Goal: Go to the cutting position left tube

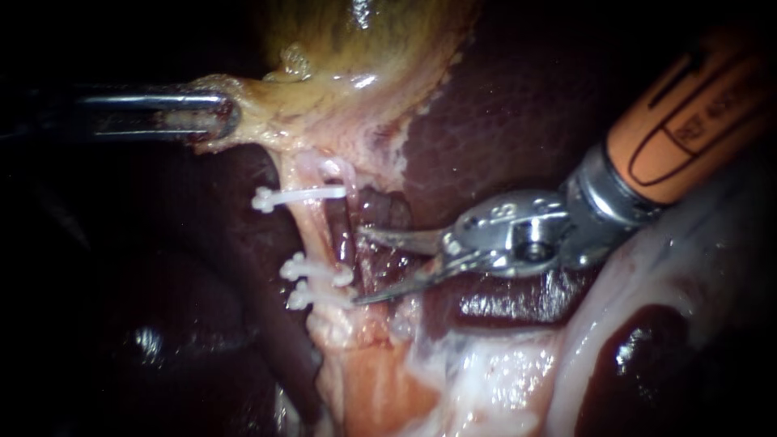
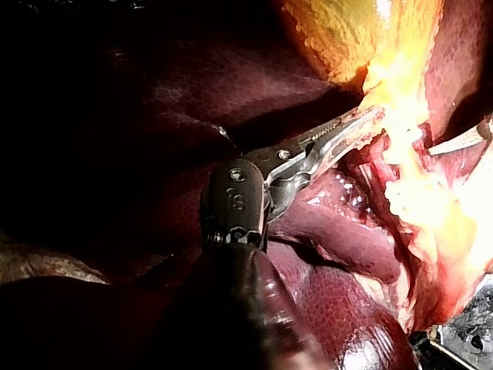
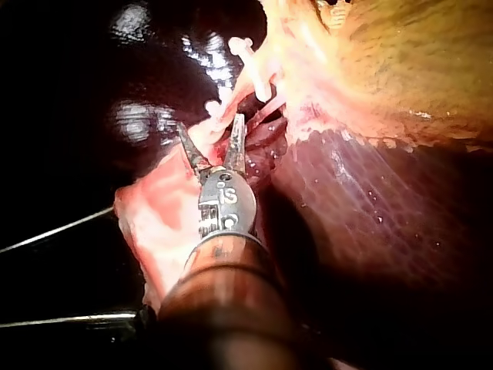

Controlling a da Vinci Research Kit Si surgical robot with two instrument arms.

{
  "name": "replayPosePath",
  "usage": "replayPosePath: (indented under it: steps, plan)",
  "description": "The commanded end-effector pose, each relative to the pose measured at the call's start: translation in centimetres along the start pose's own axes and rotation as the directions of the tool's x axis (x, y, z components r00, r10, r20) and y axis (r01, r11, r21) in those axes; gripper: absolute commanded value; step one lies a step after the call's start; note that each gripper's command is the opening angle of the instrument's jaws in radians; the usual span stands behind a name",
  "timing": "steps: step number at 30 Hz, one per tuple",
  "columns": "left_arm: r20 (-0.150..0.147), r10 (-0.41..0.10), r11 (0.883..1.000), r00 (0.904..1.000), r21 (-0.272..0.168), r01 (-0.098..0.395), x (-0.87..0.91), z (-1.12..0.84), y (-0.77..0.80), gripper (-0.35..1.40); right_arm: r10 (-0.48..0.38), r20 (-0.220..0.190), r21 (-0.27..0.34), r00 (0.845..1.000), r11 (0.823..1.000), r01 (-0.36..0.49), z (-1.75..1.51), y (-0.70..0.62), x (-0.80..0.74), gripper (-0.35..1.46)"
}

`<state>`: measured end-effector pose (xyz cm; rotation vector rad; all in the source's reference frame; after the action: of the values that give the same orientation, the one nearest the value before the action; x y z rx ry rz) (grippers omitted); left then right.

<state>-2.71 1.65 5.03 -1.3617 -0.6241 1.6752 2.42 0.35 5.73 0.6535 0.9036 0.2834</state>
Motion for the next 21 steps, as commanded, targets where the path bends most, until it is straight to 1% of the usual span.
replayPosePath:
  steps: [1,4,9,14,18,21]
  plan:
    - [0.000,0.000,1.000,1.0000,0.000,0.000,0.00,0.00,0.00,-0.35,0.004,0.003,0.003,1.000,1.000,-0.004,0.03,0.02,-0.01,1.43]
    - [0.000,0.000,1.000,1.0000,0.000,0.000,-0.01,0.00,0.00,-0.35,0.010,0.002,-0.001,1.000,1.000,-0.010,0.10,0.11,-0.04,1.43]
    - [0.000,0.001,1.000,1.0000,0.001,-0.001,-0.01,0.01,0.00,-0.35,0.028,0.004,0.004,1.000,1.000,-0.028,0.17,0.30,-0.10,1.43]
    - [-0.001,0.001,1.000,1.0000,0.001,-0.001,-0.01,0.02,0.00,-0.35,0.055,-0.006,0.030,0.998,0.998,-0.055,0.29,0.44,-0.13,1.43]
    - [-0.001,0.001,1.000,1.0000,0.001,-0.001,-0.02,0.02,0.00,-0.35,0.072,-0.018,0.058,0.997,0.996,-0.070,0.42,0.48,-0.12,1.43]
    - [-0.001,0.001,1.000,1.0000,0.002,-0.001,-0.02,0.02,0.00,-0.35,0.090,-0.041,0.087,0.995,0.992,-0.086,0.51,0.50,-0.06,1.43]
